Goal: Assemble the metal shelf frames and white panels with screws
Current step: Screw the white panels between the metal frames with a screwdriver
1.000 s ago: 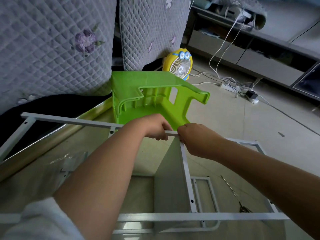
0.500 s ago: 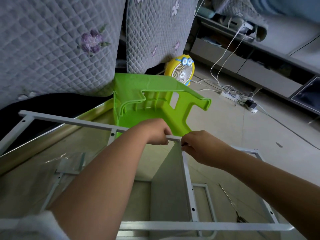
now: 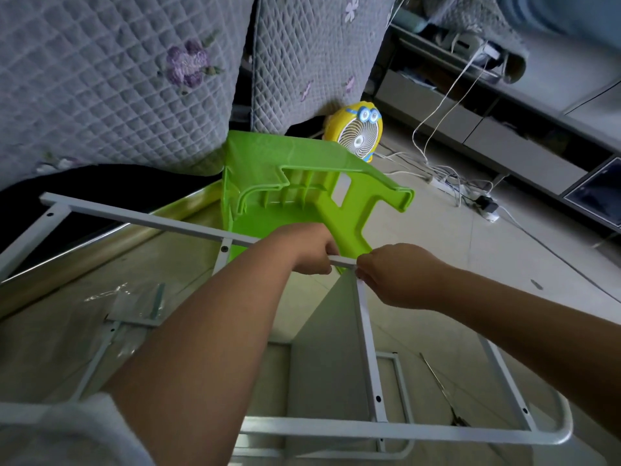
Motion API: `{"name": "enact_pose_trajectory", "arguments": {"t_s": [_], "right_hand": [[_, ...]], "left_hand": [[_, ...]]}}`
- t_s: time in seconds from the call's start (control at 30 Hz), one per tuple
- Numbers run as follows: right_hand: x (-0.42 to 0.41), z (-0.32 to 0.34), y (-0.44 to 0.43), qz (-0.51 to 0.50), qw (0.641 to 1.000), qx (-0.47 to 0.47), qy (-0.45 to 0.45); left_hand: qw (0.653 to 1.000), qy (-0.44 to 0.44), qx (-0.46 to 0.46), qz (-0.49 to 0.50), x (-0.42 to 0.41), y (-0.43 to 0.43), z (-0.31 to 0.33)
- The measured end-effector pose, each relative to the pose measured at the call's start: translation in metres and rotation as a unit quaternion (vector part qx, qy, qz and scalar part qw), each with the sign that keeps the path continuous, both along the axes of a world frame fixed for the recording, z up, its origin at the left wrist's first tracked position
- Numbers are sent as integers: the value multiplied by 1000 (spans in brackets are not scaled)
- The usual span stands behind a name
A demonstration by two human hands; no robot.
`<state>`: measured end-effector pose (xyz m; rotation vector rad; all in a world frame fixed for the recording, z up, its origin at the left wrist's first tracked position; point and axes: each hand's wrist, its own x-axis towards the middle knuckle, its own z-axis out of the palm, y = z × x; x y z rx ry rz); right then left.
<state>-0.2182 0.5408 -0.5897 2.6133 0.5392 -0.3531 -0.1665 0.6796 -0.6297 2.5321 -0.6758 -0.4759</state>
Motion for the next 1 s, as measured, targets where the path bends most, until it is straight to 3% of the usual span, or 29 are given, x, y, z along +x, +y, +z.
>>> {"name": "enact_pose_trajectory", "arguments": {"t_s": [0.17,0.3,0.37,0.47,0.6,0.73,0.9,1.0], "right_hand": [[10,-11,18,-219,965,133,60],[6,-8,12,-272,943,168,93],[1,-3,8,-227,958,154,85],[-3,8,1,-125,984,128,5],[-1,17,-8,-9,982,184,34],[1,8,-10,88,981,171,30],[-1,-4,-14,78,975,206,-14],[-4,-13,-14,22,987,158,-29]], "left_hand": [[1000,-4,-4,1,-1,1,-1],[997,-43,-55,19,-5,5,-6],[993,-36,-108,44,-5,10,-7],[991,-53,-115,51,-4,13,-7],[988,-55,-132,61,-6,14,-7],[987,-58,-137,60,-6,14,-8],[987,-57,-139,54,-5,13,-9],[987,-57,-139,50,-4,13,-10]]}}
